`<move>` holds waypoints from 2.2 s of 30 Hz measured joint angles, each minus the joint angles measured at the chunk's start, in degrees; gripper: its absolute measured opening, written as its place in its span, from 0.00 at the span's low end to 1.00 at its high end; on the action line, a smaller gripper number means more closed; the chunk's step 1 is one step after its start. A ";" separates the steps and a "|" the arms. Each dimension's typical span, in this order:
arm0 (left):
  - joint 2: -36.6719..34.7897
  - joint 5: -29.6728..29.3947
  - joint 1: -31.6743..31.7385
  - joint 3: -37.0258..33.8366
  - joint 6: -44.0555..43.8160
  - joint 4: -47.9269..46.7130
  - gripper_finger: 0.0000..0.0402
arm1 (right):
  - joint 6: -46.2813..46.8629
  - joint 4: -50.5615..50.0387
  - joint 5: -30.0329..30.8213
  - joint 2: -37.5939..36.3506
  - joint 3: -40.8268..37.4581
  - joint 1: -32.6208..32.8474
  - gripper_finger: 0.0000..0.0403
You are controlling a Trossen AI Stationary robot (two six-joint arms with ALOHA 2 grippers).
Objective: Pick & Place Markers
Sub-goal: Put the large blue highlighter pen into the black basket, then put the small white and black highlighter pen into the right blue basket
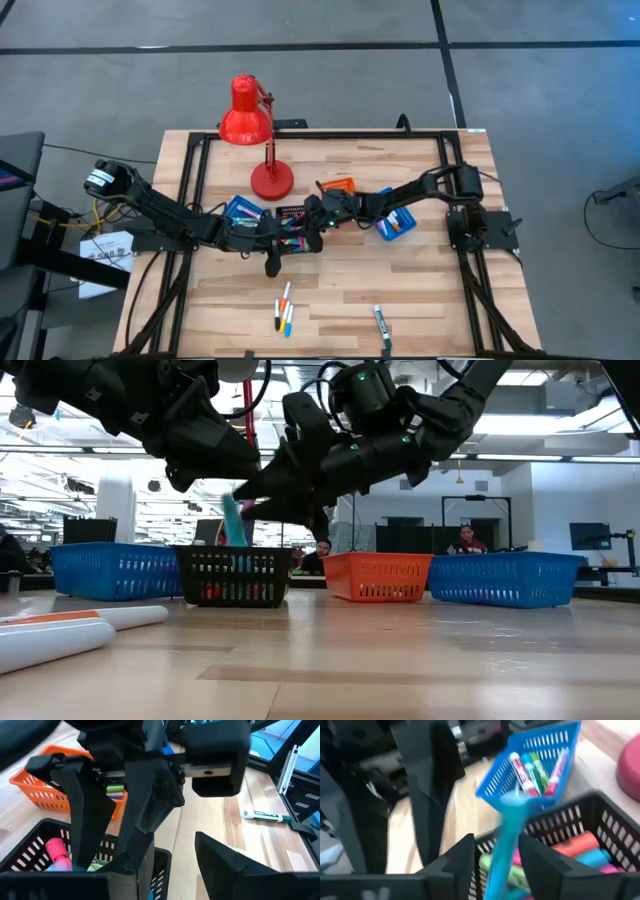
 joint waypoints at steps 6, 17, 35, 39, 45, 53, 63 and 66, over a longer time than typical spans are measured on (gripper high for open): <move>0.00 1.07 -1.59 0.00 0.49 0.02 0.34 | -0.30 -5.14 -1.08 -3.81 -0.07 0.00 0.47; 0.28 19.28 -8.63 0.00 -5.74 -0.02 0.34 | -4.29 -34.73 -2.78 -19.60 -0.02 0.07 0.45; 15.24 18.62 -19.41 2.57 15.27 1.45 0.25 | -4.35 -38.76 -2.82 -20.66 -0.11 6.09 0.39; 17.20 18.60 -19.41 2.60 15.58 1.37 0.25 | -4.21 -38.80 -2.81 -20.66 -0.11 6.05 0.38; 20.83 18.58 -18.95 2.58 16.80 3.60 0.25 | -4.20 -38.80 -2.80 -20.66 -0.11 6.01 0.38; 23.36 19.55 -18.97 2.66 16.06 6.18 0.25 | -4.19 -38.58 -2.73 -20.66 -0.11 6.01 0.37; 24.04 23.24 -19.13 2.64 9.47 5.60 0.25 | -4.19 -38.38 -2.73 -20.66 -0.11 6.01 0.36; 23.72 23.85 -19.13 2.53 9.41 4.98 0.25 | -4.19 -38.38 -2.73 -20.66 -0.11 6.01 0.37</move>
